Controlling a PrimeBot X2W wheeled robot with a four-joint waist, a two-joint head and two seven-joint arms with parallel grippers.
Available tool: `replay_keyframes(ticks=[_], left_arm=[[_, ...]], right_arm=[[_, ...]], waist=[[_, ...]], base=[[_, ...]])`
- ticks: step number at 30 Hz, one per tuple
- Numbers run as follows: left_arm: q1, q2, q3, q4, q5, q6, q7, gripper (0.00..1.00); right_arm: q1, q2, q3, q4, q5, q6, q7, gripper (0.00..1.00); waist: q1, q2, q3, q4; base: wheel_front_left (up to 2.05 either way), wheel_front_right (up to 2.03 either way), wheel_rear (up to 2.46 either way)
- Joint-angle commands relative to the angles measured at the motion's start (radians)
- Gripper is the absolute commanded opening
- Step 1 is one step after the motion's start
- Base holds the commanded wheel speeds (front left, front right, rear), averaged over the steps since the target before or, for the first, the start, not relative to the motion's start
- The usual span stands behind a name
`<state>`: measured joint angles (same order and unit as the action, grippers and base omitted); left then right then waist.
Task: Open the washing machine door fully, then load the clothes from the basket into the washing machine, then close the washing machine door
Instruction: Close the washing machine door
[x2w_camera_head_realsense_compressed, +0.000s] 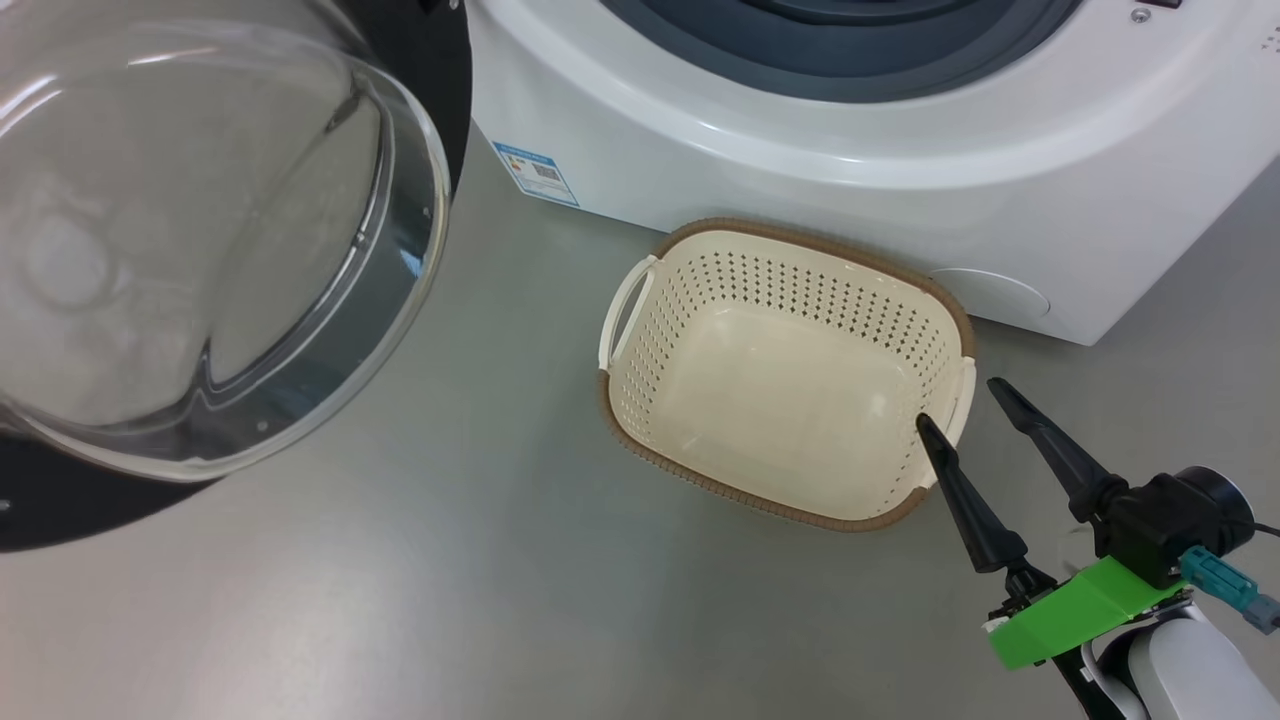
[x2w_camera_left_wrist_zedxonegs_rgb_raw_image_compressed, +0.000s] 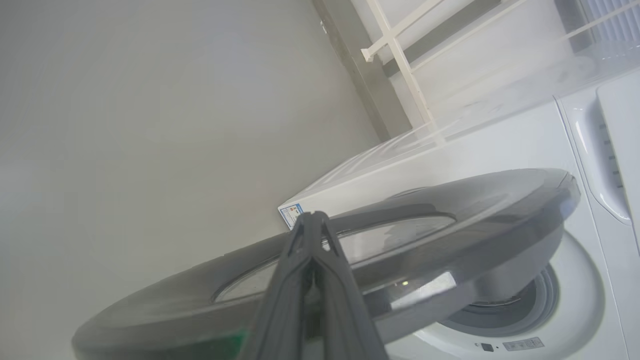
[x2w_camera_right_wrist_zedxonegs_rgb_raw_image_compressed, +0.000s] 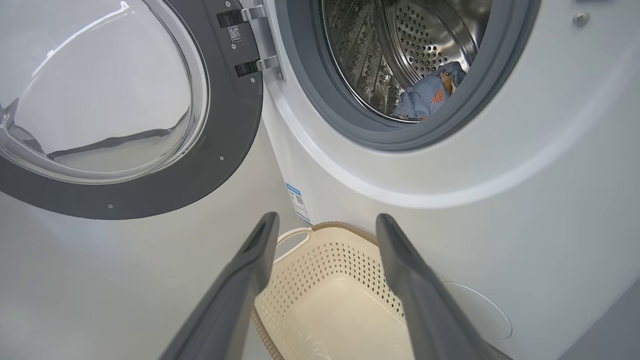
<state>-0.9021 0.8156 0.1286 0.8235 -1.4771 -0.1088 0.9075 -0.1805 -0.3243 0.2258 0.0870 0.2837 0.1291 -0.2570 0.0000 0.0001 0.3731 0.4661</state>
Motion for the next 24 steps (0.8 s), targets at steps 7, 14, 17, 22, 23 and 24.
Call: replay_keyframes(ticks=[7,14,17,22,23,24], left_arm=[[0.036,0.035,0.013,-0.055,-0.041,-0.014,0.074,0.0],[0.043,0.03,0.005,-0.115,-0.069,-0.019,0.146,0.0],[0.05,0.029,0.002,-0.151,-0.078,-0.02,0.171,0.0],[0.068,0.026,-0.001,-0.22,-0.097,-0.021,0.215,0.0],[0.074,0.025,-0.002,-0.236,-0.098,-0.021,0.22,0.0],[0.079,0.023,-0.003,-0.251,-0.101,-0.021,0.226,0.0]], right_arm=[[0.017,0.006,0.006,-0.027,-0.01,0.002,-0.005,1.0],[0.018,0.016,-0.004,-0.024,-0.011,0.002,-0.005,1.0],[0.022,0.022,-0.012,-0.022,-0.01,0.002,-0.005,1.0],[0.031,0.028,-0.032,-0.023,-0.01,0.002,-0.005,1.0],[0.033,0.029,-0.037,-0.023,-0.01,0.002,-0.005,1.0],[0.035,0.03,-0.041,-0.023,-0.01,0.002,-0.005,1.0]], waist=[[0.0,-0.0001,-0.008,-0.001],[0.0,-0.0001,-0.024,0.001],[0.0,-0.0001,-0.038,-0.001],[0.0,-0.0001,-0.057,-0.005],[0.0,-0.0001,-0.062,-0.005],[0.0,-0.0001,-0.066,-0.006]], base=[[0.0,0.0,0.0],[0.0,0.0,0.0],[0.0,0.0,0.0],[0.0,0.0,0.0],[0.0,0.0,0.0],[0.0,0.0,0.0]])
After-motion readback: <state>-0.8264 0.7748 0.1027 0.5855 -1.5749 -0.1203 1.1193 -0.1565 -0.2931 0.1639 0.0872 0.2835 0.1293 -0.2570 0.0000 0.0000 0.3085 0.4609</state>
